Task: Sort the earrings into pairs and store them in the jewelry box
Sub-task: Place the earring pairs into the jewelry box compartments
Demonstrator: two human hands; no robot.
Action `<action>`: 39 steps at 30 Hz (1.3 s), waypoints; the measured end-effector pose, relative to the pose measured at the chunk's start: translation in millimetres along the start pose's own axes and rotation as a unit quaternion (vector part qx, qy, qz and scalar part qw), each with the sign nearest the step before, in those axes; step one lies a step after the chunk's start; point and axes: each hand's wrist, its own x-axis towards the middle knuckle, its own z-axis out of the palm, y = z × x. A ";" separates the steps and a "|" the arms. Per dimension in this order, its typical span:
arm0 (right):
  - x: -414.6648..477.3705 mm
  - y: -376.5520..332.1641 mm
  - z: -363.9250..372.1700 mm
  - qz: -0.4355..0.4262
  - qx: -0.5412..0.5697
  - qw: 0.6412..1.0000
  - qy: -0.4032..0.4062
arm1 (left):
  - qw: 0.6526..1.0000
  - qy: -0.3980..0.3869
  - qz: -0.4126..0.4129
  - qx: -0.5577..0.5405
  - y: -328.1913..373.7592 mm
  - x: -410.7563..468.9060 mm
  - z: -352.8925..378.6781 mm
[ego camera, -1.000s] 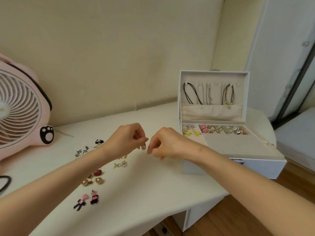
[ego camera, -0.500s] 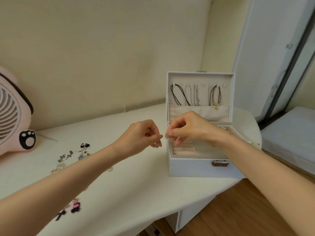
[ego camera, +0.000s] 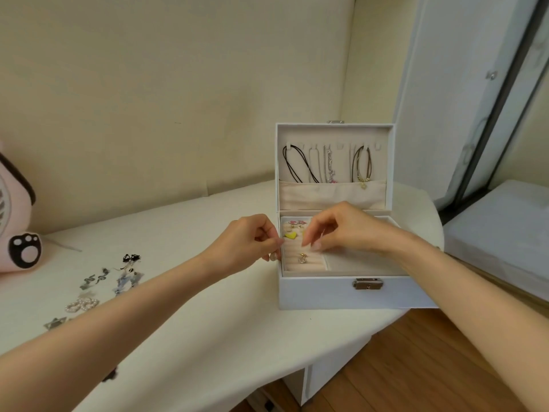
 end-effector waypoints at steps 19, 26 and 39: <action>1.7 8.5 7.3 -0.077 -0.093 0.993 0.008 | 1.000 0.005 0.022 -0.004 5.8 4.8 2.1; 3.2 14.2 -5.9 -0.062 -0.013 0.994 0.093 | 0.999 0.009 0.030 0.040 14.1 19.3 4.6; 33.7 12.7 -1.0 -0.112 -0.174 0.978 0.020 | 0.965 0.043 0.024 0.257 17.4 38.6 16.4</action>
